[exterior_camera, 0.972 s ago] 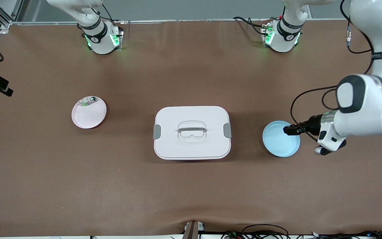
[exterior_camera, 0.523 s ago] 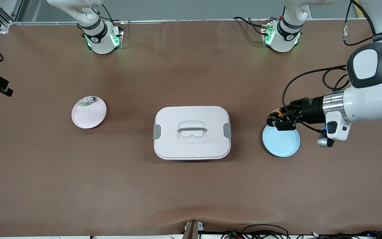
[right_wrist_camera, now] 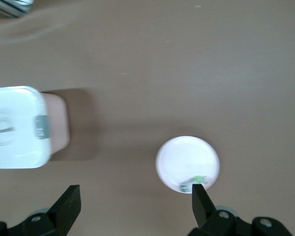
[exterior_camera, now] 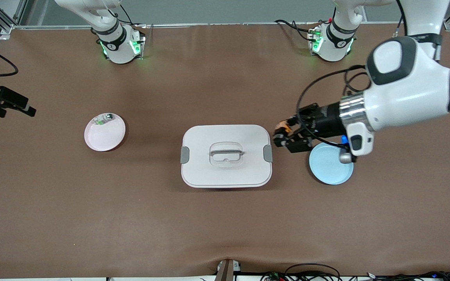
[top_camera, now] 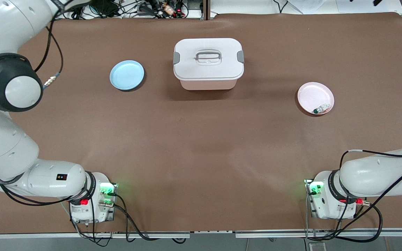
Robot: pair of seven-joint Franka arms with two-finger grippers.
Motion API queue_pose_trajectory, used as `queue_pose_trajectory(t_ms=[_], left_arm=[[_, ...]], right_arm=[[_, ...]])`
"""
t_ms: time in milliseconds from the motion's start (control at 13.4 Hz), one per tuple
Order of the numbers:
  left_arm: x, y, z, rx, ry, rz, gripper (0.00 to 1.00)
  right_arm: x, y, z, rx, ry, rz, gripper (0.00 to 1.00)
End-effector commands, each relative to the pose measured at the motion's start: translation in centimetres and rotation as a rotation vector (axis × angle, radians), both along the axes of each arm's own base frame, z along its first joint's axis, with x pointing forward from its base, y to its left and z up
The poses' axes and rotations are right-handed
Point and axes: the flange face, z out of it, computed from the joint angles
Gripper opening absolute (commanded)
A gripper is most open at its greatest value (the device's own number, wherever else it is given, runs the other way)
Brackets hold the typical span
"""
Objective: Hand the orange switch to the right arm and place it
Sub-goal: 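Lift the switch with the left gripper and carry it over the box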
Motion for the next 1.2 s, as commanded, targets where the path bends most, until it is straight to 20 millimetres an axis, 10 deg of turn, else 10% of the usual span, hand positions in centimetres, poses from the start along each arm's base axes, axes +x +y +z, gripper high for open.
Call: queue_pose_trajectory(t_ms=[0, 598, 1121], left_arm=[[-1.0, -4.2, 0.9, -0.039, 0.026, 0.096, 0.27], [-4.6, -13.8, -1.4, -0.058, 0.023, 0.182, 0.27], [-5.1, -14.6, -1.6, -0.038, 0.025, 0.179, 0.27]], right_arm=[[0.2, 3.6, 0.6, 0.126, -0.018, -0.023, 1.0], [-0.1, 17.9, -0.2, 0.37, -0.039, -0.054, 1.0], [-1.2, 26.4, -2.9, 0.414, -0.124, -0.152, 1.0]])
